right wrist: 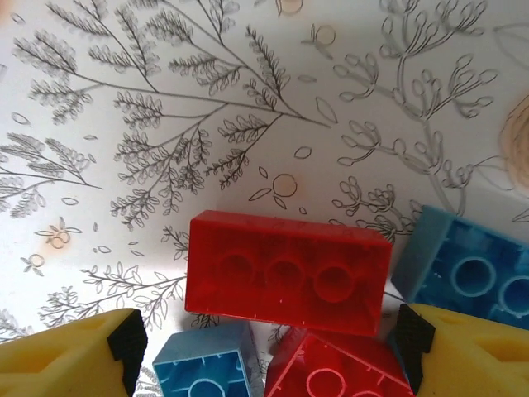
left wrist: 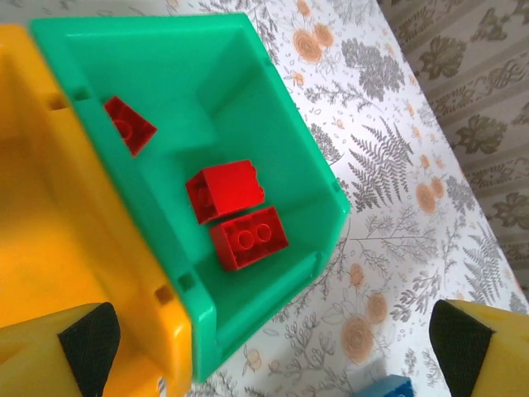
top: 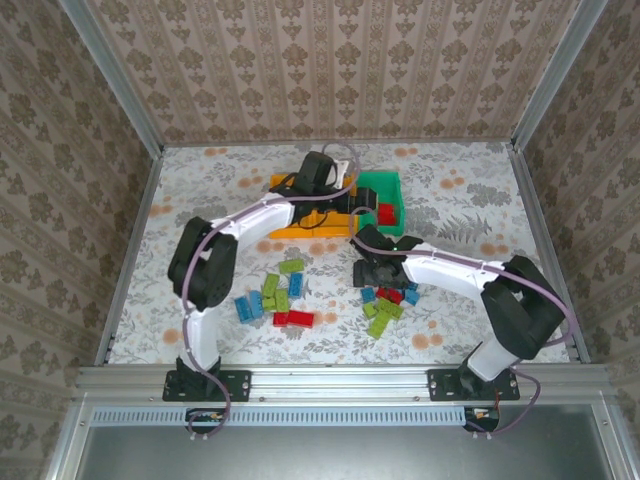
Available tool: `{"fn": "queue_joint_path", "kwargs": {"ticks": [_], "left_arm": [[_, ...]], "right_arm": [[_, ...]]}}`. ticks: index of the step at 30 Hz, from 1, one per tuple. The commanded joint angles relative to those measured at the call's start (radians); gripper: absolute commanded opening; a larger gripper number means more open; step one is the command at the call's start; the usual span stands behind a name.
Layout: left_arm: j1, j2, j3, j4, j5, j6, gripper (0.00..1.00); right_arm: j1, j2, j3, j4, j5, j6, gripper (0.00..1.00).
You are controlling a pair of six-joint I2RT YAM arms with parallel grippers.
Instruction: Sort the legos into containers by color
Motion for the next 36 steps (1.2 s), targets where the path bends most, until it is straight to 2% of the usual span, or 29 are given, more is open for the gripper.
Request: {"fn": "queue_joint_path", "kwargs": {"ticks": [1, 9, 24, 30, 36], "left_arm": [[0.016, -0.104, -0.068, 0.062, -0.030, -0.039, 1.00], [0.028, -0.231, -0.221, 0.044, -0.094, 0.007, 1.00], [0.040, -0.310, -0.320, 0.030, -0.126, 0.036, 1.00], [0.048, -0.377, -0.383, 0.019, -0.144, 0.036, 1.00], [0.060, -0.447, -0.459, -0.014, -0.177, 0.044, 1.00]], "right_arm": [[0.011, 0.042, 0.050, -0.062, 0.002, 0.041, 0.82], [0.021, 0.065, 0.073, -0.103, 0.032, 0.067, 0.82], [0.022, 0.195, 0.159, -0.128, 0.074, 0.055, 0.82], [0.004, 0.235, 0.170, -0.117, 0.070, 0.035, 0.74], [-0.002, 0.192, 0.176, -0.084, 0.091, 0.018, 0.51]]}}
